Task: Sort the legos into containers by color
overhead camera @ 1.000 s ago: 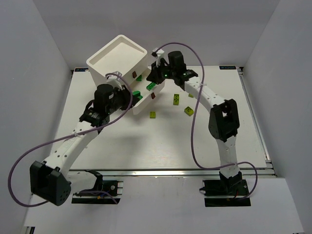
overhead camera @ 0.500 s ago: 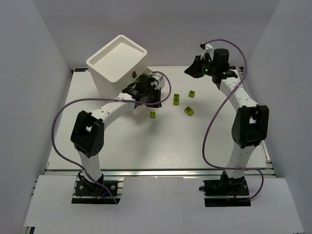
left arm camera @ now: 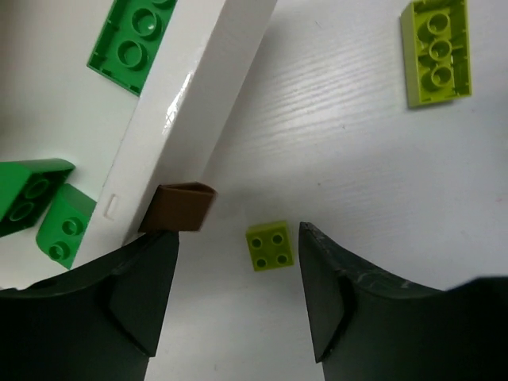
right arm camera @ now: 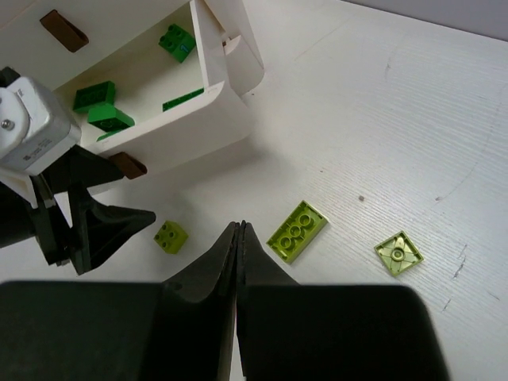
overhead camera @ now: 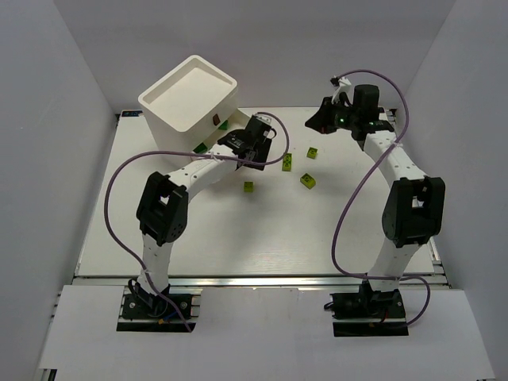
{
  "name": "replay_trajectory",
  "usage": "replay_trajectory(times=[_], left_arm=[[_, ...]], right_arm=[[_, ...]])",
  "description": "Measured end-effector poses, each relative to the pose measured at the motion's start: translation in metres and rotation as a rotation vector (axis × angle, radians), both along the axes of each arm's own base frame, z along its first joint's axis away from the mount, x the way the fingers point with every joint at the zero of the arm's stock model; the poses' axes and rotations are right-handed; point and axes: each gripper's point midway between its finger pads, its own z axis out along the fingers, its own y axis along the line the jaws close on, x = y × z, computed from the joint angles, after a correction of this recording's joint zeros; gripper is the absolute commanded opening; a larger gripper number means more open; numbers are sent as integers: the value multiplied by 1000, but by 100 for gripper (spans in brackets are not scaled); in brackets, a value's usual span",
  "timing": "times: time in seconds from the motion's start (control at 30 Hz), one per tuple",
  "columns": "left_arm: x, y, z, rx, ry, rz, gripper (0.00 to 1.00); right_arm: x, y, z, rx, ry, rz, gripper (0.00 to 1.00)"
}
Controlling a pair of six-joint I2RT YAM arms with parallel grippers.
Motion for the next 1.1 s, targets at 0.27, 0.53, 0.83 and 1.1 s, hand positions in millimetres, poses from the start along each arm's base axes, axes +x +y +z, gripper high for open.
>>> replay_trajectory(times=[0.27, 0.53, 0.83, 1.1], left_arm=[[21, 1, -8, 50, -39, 19, 70], [45, 11, -14, 38, -61, 35, 34], [64, 11, -13, 40, -121, 86, 86], [83, 42, -1, 81, -194, 198, 98]], right_arm=[[-5, -5, -8, 4, 27, 2, 0], [-6, -6, -8, 6, 29, 4, 0], [-5, -10, -9, 6, 36, -3, 0], [-6, -10, -10, 9, 40, 0, 0]])
